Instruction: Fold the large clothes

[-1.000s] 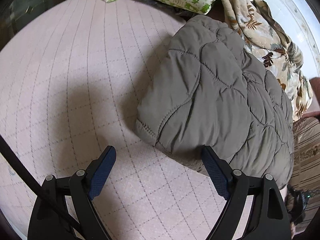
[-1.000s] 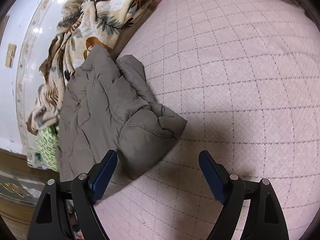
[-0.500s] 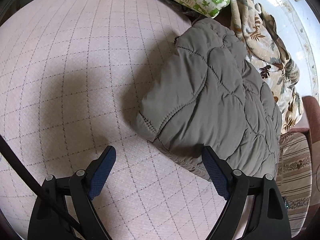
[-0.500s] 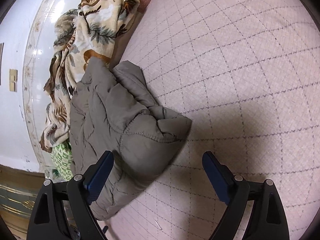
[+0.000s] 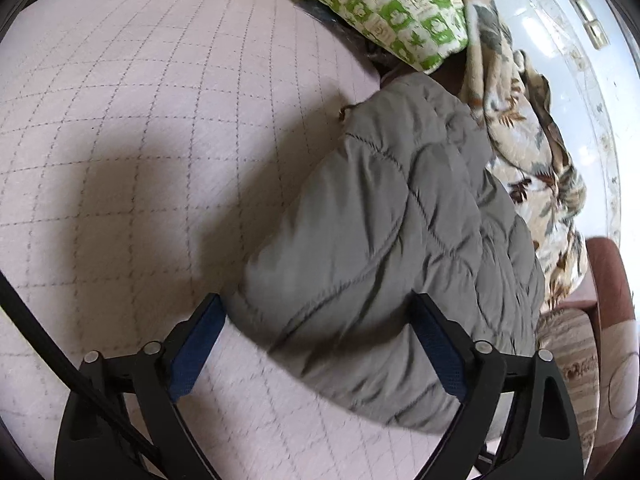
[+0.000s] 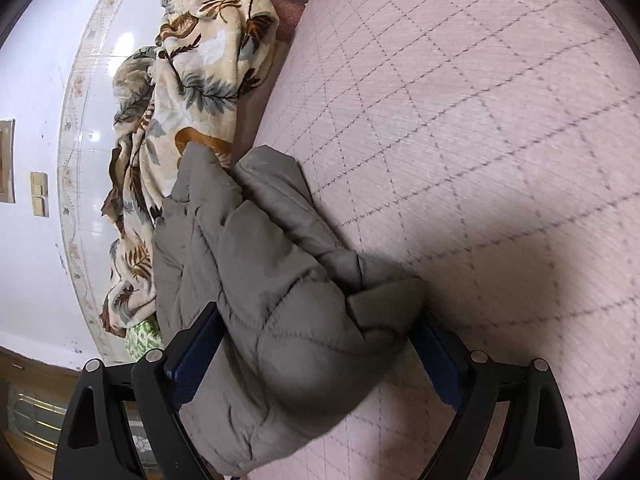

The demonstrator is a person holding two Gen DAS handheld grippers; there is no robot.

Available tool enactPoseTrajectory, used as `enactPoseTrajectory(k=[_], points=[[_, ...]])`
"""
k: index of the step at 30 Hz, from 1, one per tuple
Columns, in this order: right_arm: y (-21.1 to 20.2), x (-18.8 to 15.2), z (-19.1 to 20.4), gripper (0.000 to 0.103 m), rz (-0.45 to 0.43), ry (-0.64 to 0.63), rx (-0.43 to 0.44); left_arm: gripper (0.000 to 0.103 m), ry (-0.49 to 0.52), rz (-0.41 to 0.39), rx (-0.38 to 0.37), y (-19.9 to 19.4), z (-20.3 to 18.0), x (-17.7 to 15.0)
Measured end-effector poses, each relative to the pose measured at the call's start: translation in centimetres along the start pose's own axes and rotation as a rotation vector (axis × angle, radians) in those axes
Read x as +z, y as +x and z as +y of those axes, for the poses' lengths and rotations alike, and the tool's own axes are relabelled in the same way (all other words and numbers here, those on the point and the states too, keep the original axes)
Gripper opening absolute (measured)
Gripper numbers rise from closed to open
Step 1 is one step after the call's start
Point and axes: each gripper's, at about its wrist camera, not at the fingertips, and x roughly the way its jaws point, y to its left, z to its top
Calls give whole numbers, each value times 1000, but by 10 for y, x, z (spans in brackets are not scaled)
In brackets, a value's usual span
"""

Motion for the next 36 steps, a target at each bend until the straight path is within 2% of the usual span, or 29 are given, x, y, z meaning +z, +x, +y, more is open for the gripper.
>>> enactPoseTrajectory(k=[5, 9, 11, 13, 14, 15, 16, 18, 23, 27, 30, 32, 33, 34, 35, 36], points=[[8, -3, 11, 96, -22, -87, -29, 95, 4, -45, 8, 13, -4, 5], [12, -2, 16, 76, -11, -154, -51, 94, 60, -84, 20, 15, -14, 7], [12, -2, 19, 69, -11, -182, -54, 88, 105, -104, 42, 15, -20, 6], [10, -4, 25, 57, -17, -217, -70, 73, 165, -126, 72, 16, -29, 3], [9, -6, 31, 54, -26, -251, -87, 68, 206, -143, 94, 15, -36, 2], [8, -8, 37, 49, -36, -285, -104, 55, 261, -159, 115, 14, -45, 0], [6, -11, 44, 46, -50, -330, -129, 48, 302, -177, 134, 12, -51, -2], [5, -16, 55, 43, -70, -394, -167, 42, 382, -211, 182, 10, -65, -6], [5, -23, 66, 40, -94, -493, -225, 37, 447, -242, 232, 11, -76, -8], [3, -25, 69, 39, -102, -522, -234, 39, 433, -227, 227, 13, -73, -5], [3, -21, 66, 41, -90, -509, -212, 51, 412, -224, 236, 13, -67, -5], [4, -17, 59, 43, -68, -474, -187, 63, 383, -227, 240, 12, -61, -6], [5, -16, 58, 46, -61, -463, -180, 76, 362, -229, 256, 12, -59, -6], [5, -14, 56, 51, -53, -440, -164, 83, 347, -229, 260, 11, -56, -6], [5, -12, 53, 53, -47, -423, -154, 84, 324, -222, 252, 11, -52, -4], [6, -11, 50, 60, -37, -404, -147, 85, 292, -208, 228, 12, -47, -2]])
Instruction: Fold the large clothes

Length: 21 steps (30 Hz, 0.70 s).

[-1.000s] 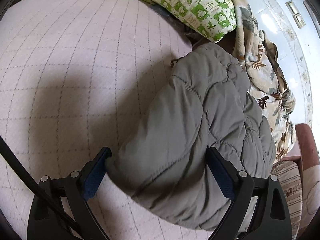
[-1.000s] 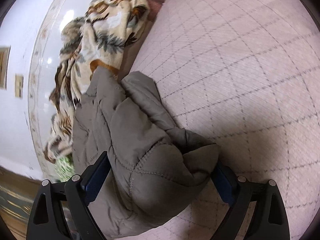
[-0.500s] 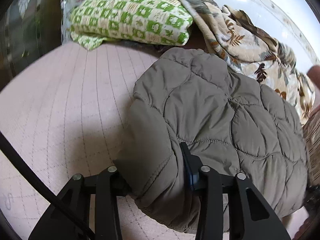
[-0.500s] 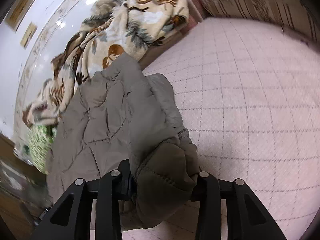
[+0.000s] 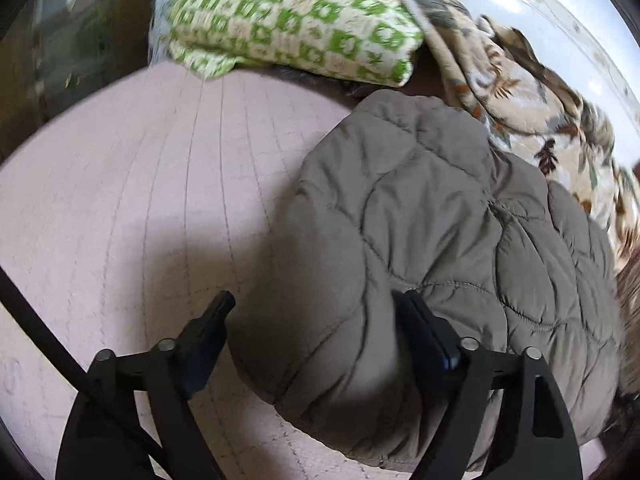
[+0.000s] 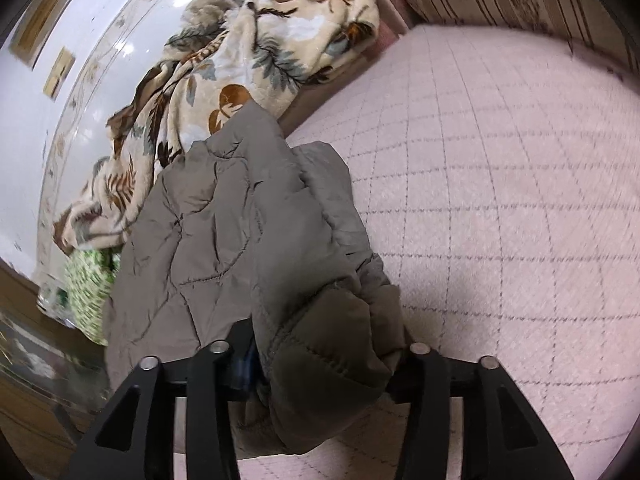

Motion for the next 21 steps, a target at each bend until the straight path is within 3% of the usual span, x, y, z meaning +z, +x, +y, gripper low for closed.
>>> enactPoseTrajectory(k=[3, 7, 10, 11, 12, 13, 16, 21], points=[[4, -1, -5, 74, 19, 35, 19, 94, -84, 34, -29, 7, 14, 0], [12, -3, -14, 82, 44, 102, 67, 98, -214, 63, -108, 18, 29, -7], [24, -7, -21, 85, 73, 162, 119, 98, -193, 39, -111, 15, 24, -10], [26, -8, -21, 85, 71, 173, 137, 92, -182, 39, -136, 15, 22, -9], [27, -9, -19, 76, 68, 166, 146, 73, -160, 35, -174, 13, 18, -9], [25, -9, -14, 64, 57, 144, 136, 65, -113, 26, -168, 10, 11, -7], [17, -5, -2, 45, 34, 86, 113, 45, -9, -16, -127, 0, -5, -5], [1, -4, 27, 36, -12, -52, 39, 35, 16, -53, -125, -13, -11, -3]])
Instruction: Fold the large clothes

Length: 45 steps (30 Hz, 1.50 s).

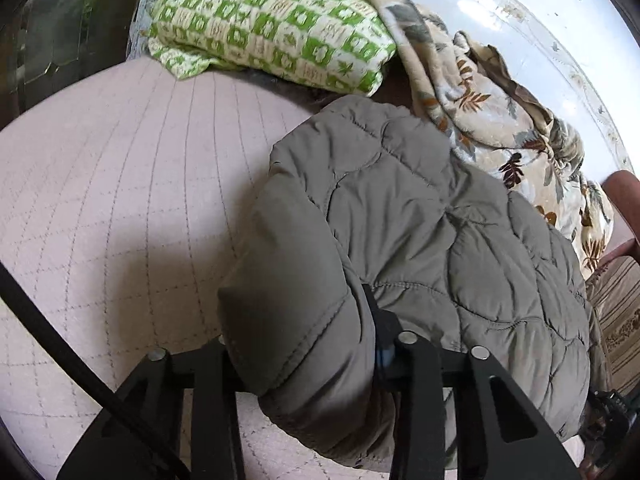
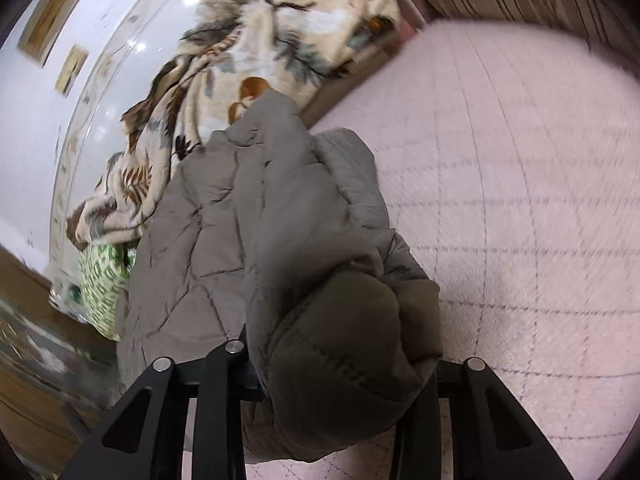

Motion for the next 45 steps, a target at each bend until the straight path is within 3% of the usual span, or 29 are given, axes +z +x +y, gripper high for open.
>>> enactPoseTrajectory(k=[13, 25, 38, 43, 45], points=[[-40, 5, 32, 33, -71, -132, 36, 33, 37, -101, -58, -46, -17, 22], [-85, -3, 59, 33, -95, -202, 94, 33, 36, -115, -111, -98, -12, 29], [-137, -51, 42, 33, -80, -229, 76, 33, 44, -72, -80, -151, 16, -42], [-140, -75, 25, 33, -45, -203, 36, 36, 32, -19, -41, -142, 32, -62], [-129, -87, 15, 33, -8, -196, -23, 38, 15, 29, -23, -130, 39, -69]])
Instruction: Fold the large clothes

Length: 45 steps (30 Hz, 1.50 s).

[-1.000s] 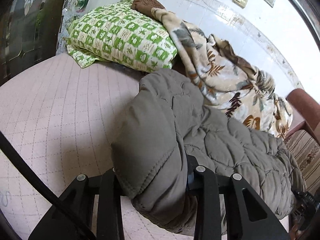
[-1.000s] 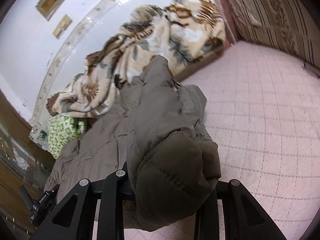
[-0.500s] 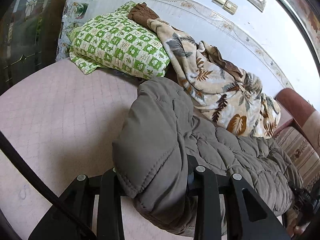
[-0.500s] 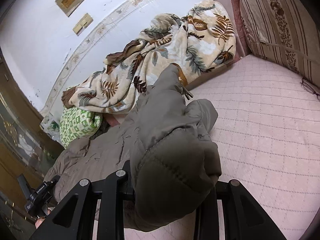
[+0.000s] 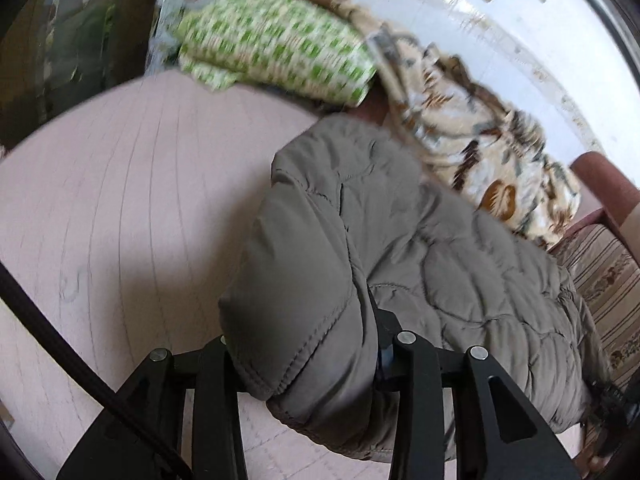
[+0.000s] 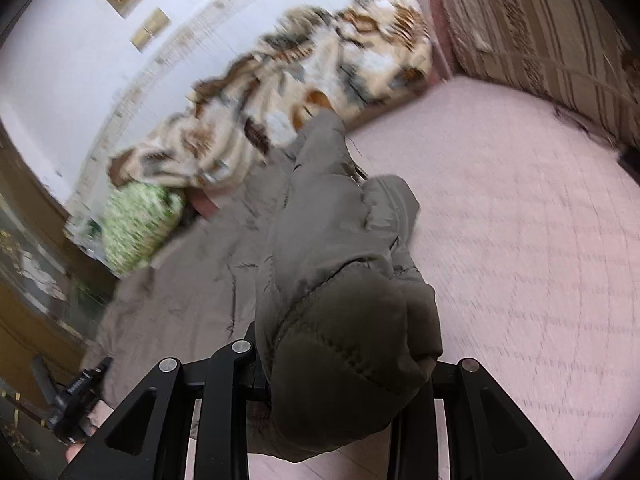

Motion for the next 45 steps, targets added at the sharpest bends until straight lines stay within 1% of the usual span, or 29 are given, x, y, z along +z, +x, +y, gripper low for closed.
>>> enactPoseTrajectory(k=[3, 4, 5, 8, 9, 10, 11, 12, 13, 15, 16, 17, 18, 20, 22, 23, 25, 26, 28, 30, 31, 32, 33, 35, 36, 37, 39, 42, 45], points=[[18, -15, -20, 34, 60, 62, -42, 46, -46, 58, 12, 17, 14, -9], [22, -19, -27, 35, 74, 80, -44, 50, -58, 68, 12, 19, 17, -11], [25, -22, -33, 37, 88, 93, -48, 52, -69, 73, 12, 20, 20, -13], [30, -27, -47, 46, 115, 130, -36, 64, -68, 72, 25, 20, 23, -15], [30, -27, -52, 51, 126, 151, -24, 70, -72, 72, 36, 17, 26, -15], [28, -26, -59, 61, 135, 182, -10, 71, -85, 70, 39, 13, 30, -14], [24, -26, -68, 65, 145, 235, 9, 71, -100, 62, 38, 10, 35, -13], [17, -26, -78, 68, 148, 285, 33, 74, -127, 48, 38, 3, 43, -11], [13, -26, -83, 68, 147, 312, 50, 76, -140, 40, 38, -2, 48, -9], [-2, -28, -95, 68, 148, 371, 90, 76, -171, 13, 45, -14, 58, -7], [-10, -30, -98, 68, 141, 387, 98, 76, -180, -13, 75, -22, 61, -6], [-19, -32, -99, 68, 128, 392, 95, 76, -182, -45, 114, -29, 63, -4], [-26, -33, -99, 68, 112, 390, 85, 76, -187, -71, 132, -36, 65, -2], [-46, -36, -101, 68, 52, 387, 30, 76, -198, -152, 187, -52, 68, 2], [-64, -31, -99, 69, -25, 356, -44, 76, -156, -232, 240, -64, 59, 5], [-72, -25, -90, 70, -71, 298, -75, 76, -120, -256, 247, -67, 50, 6], [-76, -17, -69, 70, -109, 190, -92, 76, 1, -287, 223, -68, 18, 3], [-75, -16, -50, 70, -129, 111, -93, 76, 73, -288, 207, -66, 1, 0], [-63, -18, -14, 70, -128, -39, -94, 76, 215, -279, 176, -59, -34, -10], [-44, -24, 18, 70, -97, -156, -83, 76, 350, -268, 152, -50, -67, -23], [-33, -27, 31, 70, -79, -207, -97, 76, 391, -254, 150, -43, -78, -27], [-23, -31, 40, 70, -74, -254, -142, 76, 416, -232, 154, -35, -85, -32], [-12, -33, 47, 70, -71, -295, -189, 76, 418, -214, 151, -28, -87, -33], [3, -34, 46, 70, -37, -295, -203, 76, 414, -147, 160, -11, -85, -34], [8, -36, 42, 70, -22, -291, -202, 76, 403, -93, 177, 3, -81, -34], [16, -38, 40, 70, -5, -297, -225, 78, 380, -50, 166, 14, -75, -33], [31, -43, 37, 72, 40, -317, -259, 81, 345, -33, 146, 19, -67, -35], [45, -47, 34, 74, 65, -345, -281, 83, 365, -22, 161, 24, -68, -36], [56, -46, 28, 74, 106, -326, -274, 84, 381, -11, 177, 29, -70, -45]])
